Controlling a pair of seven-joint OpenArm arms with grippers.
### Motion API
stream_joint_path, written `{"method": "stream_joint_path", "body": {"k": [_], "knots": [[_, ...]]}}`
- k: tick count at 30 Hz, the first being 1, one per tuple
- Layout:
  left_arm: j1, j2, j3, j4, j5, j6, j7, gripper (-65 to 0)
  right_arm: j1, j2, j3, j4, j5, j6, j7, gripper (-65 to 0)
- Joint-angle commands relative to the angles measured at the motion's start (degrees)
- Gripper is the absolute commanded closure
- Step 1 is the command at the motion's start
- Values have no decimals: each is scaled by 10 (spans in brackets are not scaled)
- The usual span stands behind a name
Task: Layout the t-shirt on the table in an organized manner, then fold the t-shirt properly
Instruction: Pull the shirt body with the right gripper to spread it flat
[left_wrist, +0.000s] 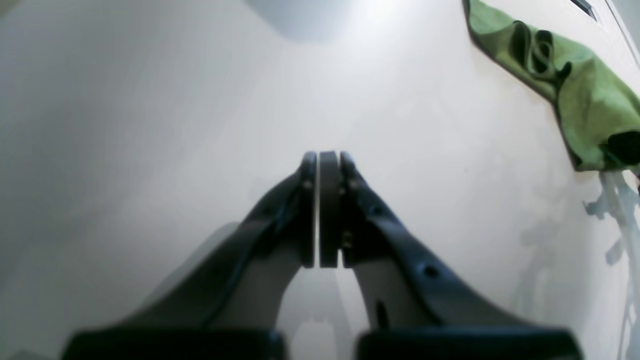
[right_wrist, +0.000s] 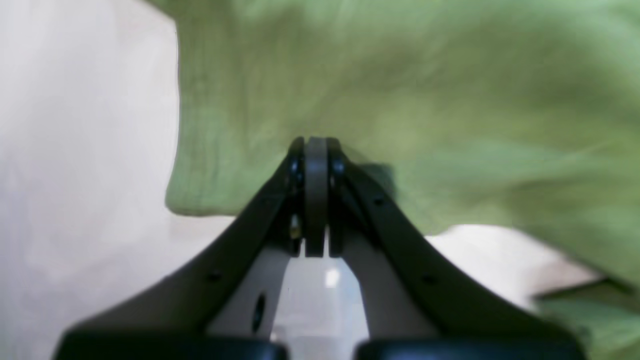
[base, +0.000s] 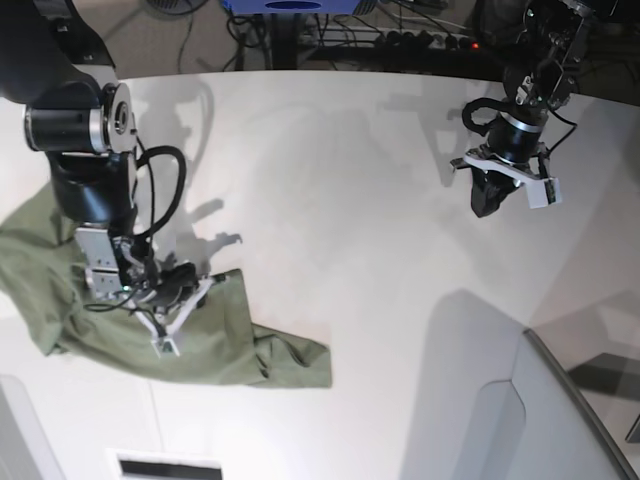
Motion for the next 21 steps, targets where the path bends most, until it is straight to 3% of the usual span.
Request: {"method": "stream_joint_path", "body": {"k": [1, 7, 10, 12, 17, 21], "knots": [[-2, -8, -4, 9, 2, -4, -13, 0, 17, -9, 0, -1, 4, 5, 1, -9], [-2, -8, -5, 9, -1, -4, -13, -10, -14, -63, -7, -6, 3, 6, -1, -8], [-2, -8, -5, 9, -2, -3, -13, -118, -31, -86, -43, -6, 3, 6, -18, -8], [-2, -8, -5, 9, -2, -3, -10, -229, -44, -97, -71, -5, 5, 6, -22, -8], [-7, -7, -5, 34, -2, -3, 71, -479, -81, -107, -138, 48, 6, 5, -29, -8], [-3, -2, -5, 55, -1, -3, 77, -494, -90, -107, -202, 88, 49, 5, -57, -8]]}}
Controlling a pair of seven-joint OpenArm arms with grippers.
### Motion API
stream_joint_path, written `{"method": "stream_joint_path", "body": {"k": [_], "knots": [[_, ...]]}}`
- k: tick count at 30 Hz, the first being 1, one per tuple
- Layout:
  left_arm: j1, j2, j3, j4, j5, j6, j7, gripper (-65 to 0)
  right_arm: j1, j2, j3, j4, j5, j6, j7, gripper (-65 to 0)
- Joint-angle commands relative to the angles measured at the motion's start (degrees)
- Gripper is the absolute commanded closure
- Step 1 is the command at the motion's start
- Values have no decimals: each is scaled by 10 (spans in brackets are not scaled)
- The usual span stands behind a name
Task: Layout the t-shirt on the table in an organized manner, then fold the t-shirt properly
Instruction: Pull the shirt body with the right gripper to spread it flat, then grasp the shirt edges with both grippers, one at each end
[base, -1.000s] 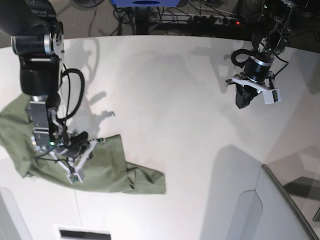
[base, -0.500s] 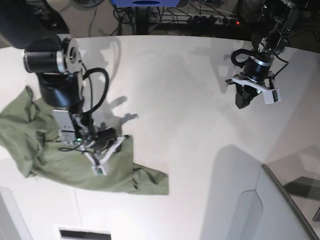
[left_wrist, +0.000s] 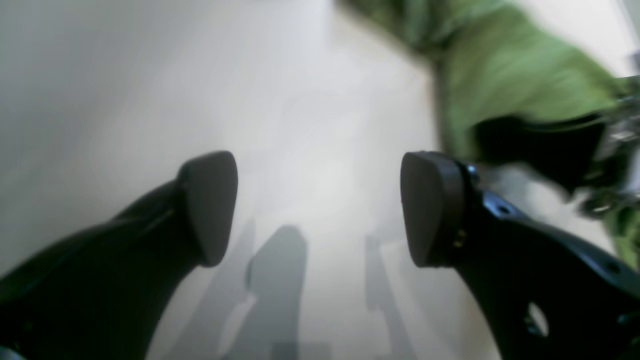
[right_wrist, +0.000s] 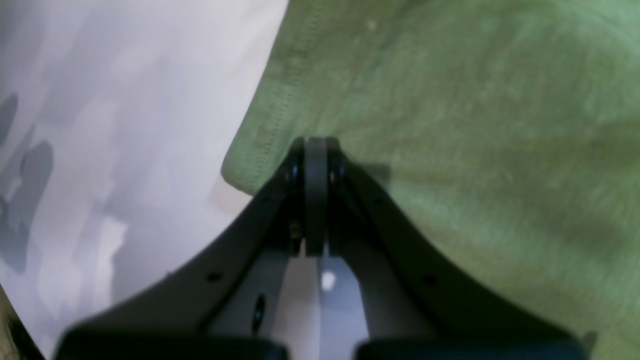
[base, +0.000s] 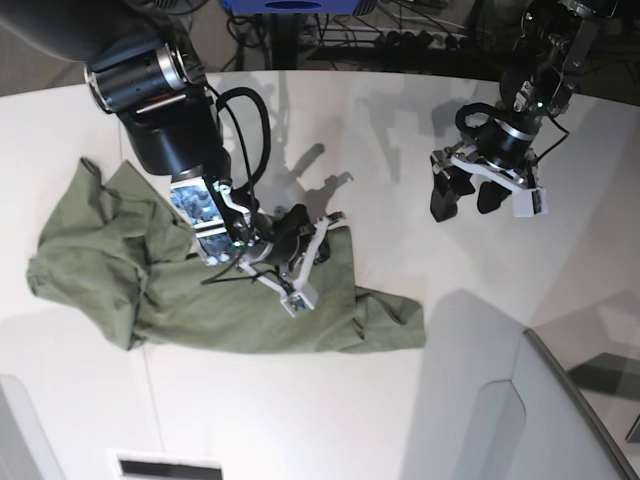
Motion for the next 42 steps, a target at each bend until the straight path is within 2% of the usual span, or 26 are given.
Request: {"method": "stream_joint_path", "body": {"k": [1, 5, 10, 14, 19, 20, 23, 28, 34, 38, 42], "knots": [[0, -3, -4, 9, 0, -3, -9, -494, 1, -2, -29, 2, 16, 5, -33, -8], [-3, 8, -4, 7, 0, -3, -6, -494, 26, -1, -152, 2, 104, 3, -45, -8], [-1, 15, -4, 8, 0, -3, -6, -494, 54, -1, -261, 4, 188, 3, -48, -8], [1, 17, -3, 7, 0, -3, -5, -494, 59, 4, -268, 56, 201, 2, -56, -8], [2, 53, 1, 2, 1, -3, -5, -494, 57, 61, -265, 180, 202, 0, -96, -8], [2, 60, 2, -2, 1, -3, -5, -494, 55, 76, -261, 212, 202, -9, -107, -8], [1, 90, 3, -24, 2, -3, -4, -494, 19, 121, -189, 307, 202, -41, -138, -8], [-22, 133, 2, -87, 2, -3, -4, -494, -53, 189, -73, 441, 202, -40, -165, -8], [-62, 162, 4, -142, 3, -3, -4, -494, -140, 258, 10, 540, 202, -40, -168, -8], [-92, 162, 57, -164, 3, -3, -4, -494, -199, 280, 102, 568, 201, -40, -167, -8], [-124, 164, 91, -206, 3, -3, -5, -492, -250, 283, 194, 569, 201, -38, -166, -8]]}}
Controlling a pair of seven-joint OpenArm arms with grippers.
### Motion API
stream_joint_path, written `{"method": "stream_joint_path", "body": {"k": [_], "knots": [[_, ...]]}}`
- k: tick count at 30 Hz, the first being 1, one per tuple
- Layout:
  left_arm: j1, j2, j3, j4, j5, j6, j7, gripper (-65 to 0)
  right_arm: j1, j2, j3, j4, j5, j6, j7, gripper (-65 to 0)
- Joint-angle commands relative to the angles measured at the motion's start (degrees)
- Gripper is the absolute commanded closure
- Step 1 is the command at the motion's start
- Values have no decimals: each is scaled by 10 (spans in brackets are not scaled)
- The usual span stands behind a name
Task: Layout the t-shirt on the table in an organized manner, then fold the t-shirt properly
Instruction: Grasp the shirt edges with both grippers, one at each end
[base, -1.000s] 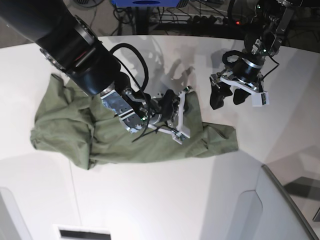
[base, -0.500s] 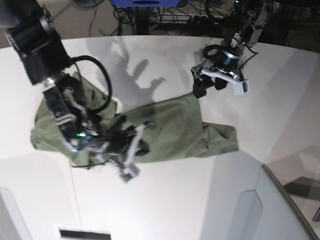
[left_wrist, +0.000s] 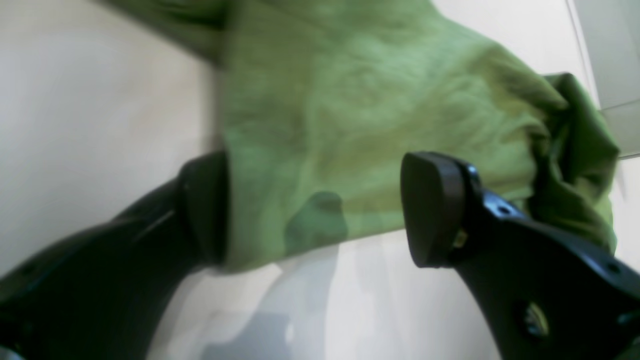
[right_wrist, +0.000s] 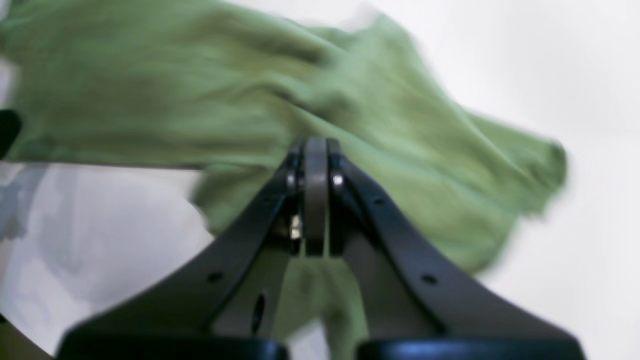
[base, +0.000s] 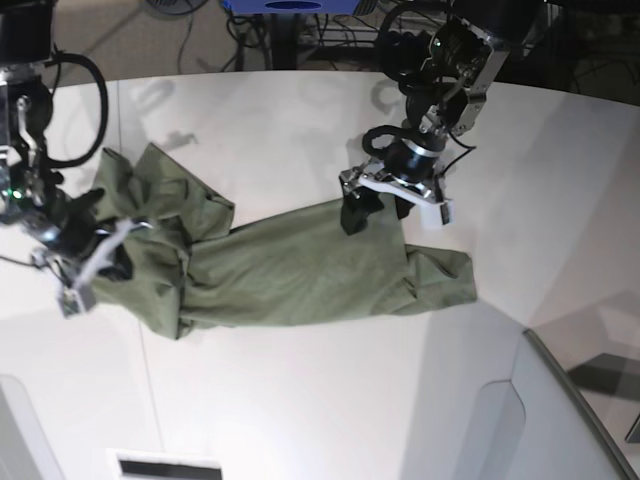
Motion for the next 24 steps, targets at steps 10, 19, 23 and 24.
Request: {"method": "stream_joint_path", "body": {"k": [10, 19, 23, 24], "knots": [[-21, 11, -1, -31, -7, 16, 35, 0, -66, -51, 230, 3, 6, 49, 9, -15], [-15, -6, -1, 20, -8, 16, 35, 0, -52, -96, 276, -116, 6, 52, -68, -366], [-14, -22, -1, 52, -10, 17, 36, 0, -47, -105, 272, -148, 6, 112, -71, -375], [-14, -23, -1, 56, -10, 17, 36, 0, -47, -107, 272, -154, 6, 126, -71, -378]]}}
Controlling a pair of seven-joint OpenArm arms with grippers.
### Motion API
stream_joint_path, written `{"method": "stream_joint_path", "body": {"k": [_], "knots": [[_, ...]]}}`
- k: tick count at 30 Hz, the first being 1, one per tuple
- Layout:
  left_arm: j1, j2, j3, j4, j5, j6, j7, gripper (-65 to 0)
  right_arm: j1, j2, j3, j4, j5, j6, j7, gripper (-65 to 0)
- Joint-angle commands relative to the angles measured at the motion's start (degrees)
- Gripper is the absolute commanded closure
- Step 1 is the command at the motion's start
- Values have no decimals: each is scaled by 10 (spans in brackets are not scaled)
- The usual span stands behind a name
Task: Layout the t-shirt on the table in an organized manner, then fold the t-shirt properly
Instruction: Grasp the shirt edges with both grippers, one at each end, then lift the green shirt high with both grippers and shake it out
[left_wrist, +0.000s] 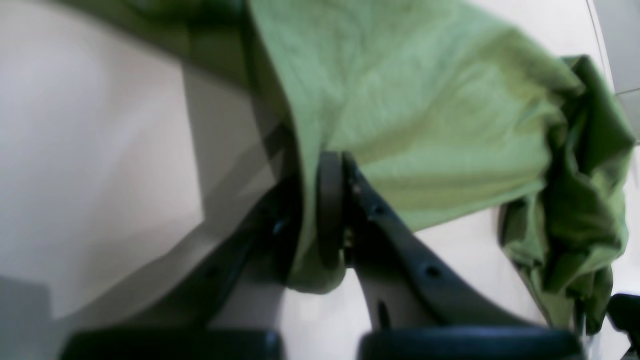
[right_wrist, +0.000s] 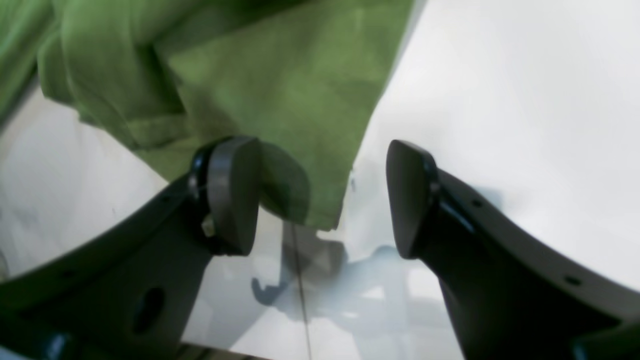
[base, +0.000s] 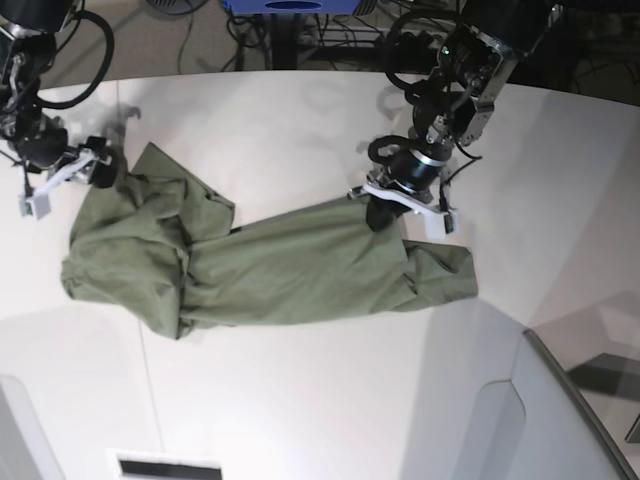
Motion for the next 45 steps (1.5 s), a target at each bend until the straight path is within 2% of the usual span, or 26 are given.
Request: {"method": "stream_joint_path", "body": {"k": [1, 11, 13, 16, 17, 23, 25, 28, 31, 36, 41, 43, 45], "knots": [[-5, -4, -1, 11, -2, -3, -9, 0, 8, 5, 2, 4, 8, 12, 6, -380], [-4, -11, -1, 10, -2, -3, -9, 0, 31, 5, 2, -69, 8, 17, -11, -372], [-4, -11, -1, 10, -2, -3, -9, 0, 36, 5, 2, -84, 8, 17, -11, -297], [-4, -12, -1, 10, -2, -3, -9, 0, 44, 5, 2, -91, 8, 17, -14, -50], [-4, -12, -1, 10, -2, -3, -9, 0, 44, 5, 2, -90, 8, 17, -14, 0], [-5, -27, -1, 31, -2, -3, -6, 0, 40, 17, 4, -58, 8, 17, -14, -5], [-10, -44, -2, 63, -2, -3, 21, 0, 34, 24, 2, -16, 8, 17, -19, -5], [-19, -66, -11, 120, 1, -3, 66, 0, 32, 34, 5, 59, 7, 17, -61, -5], [-27, -86, -48, 190, 2, -3, 112, 0, 36, 44, 2, 149, 6, 17, -89, -5], [-53, -130, -157, 305, 2, -3, 206, 0, 71, 85, 2, 240, 5, 17, -96, -6], [-105, -136, -251, 368, 2, -3, 318, 0, 106, 114, 2, 297, 5, 15, -96, -6], [-126, -137, -267, 373, 2, -3, 340, 0, 122, 114, 2, 321, 5, 15, -96, -6], [-137, -159, -267, 374, 1, -3, 338, 0, 137, 115, 4, 343, 4, 15, -96, -6]]}}
